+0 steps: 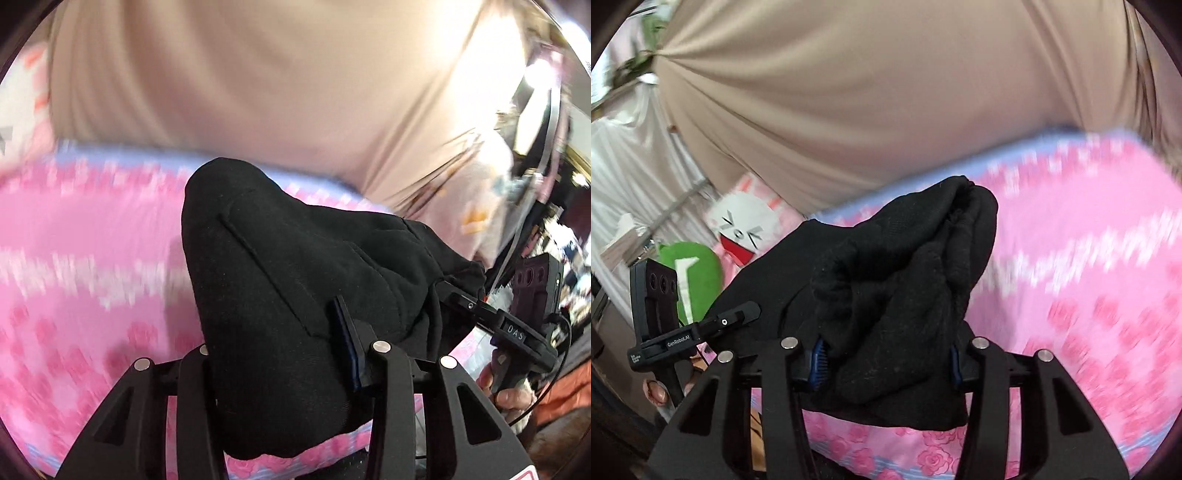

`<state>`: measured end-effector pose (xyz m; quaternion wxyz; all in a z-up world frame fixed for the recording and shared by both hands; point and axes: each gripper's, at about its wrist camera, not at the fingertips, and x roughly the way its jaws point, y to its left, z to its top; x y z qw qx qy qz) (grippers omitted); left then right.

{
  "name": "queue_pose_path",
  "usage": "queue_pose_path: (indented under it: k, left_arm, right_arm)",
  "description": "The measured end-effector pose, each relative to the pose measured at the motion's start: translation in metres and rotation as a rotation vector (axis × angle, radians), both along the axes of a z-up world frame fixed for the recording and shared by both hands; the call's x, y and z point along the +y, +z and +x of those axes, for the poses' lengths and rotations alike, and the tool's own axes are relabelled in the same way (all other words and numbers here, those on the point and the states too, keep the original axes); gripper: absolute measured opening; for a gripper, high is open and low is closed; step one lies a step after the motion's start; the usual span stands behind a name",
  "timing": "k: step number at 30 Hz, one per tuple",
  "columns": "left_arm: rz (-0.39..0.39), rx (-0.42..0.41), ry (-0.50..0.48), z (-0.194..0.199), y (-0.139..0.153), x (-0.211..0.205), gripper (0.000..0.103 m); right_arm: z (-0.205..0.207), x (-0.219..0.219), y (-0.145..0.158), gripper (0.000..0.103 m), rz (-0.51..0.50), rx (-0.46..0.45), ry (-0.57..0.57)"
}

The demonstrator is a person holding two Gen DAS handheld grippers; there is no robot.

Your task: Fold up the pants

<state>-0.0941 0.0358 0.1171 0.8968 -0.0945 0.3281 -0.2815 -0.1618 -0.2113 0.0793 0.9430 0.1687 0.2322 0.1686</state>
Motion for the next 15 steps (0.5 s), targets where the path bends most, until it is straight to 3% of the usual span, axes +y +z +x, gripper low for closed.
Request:
queue_pose_path:
  k: [6,9,12,15]
  left_arm:
    - [-0.015,-0.276,-0.032,-0.029,0.109,0.000,0.038]
    - [-0.028,-0.394,-0.035,-0.034,0.152,0.002,0.038]
    - [-0.027,-0.498,-0.025,-0.025,0.182,0.003,0.040]
    - [-0.011,-0.528,0.004,0.004,0.192,-0.002,0.046]
  right_arm:
    - [-0.033,0.007,0.100,0.047,-0.060,-0.287,0.008]
    - [-0.036,0.009,0.136,0.049,-0.077,-0.390,0.016]
    - [-0.022,0.009,0.166,0.052,-0.089,-0.461,0.022]
    - [0.028,0.005,0.176,0.056,-0.085,-0.456,0.007]
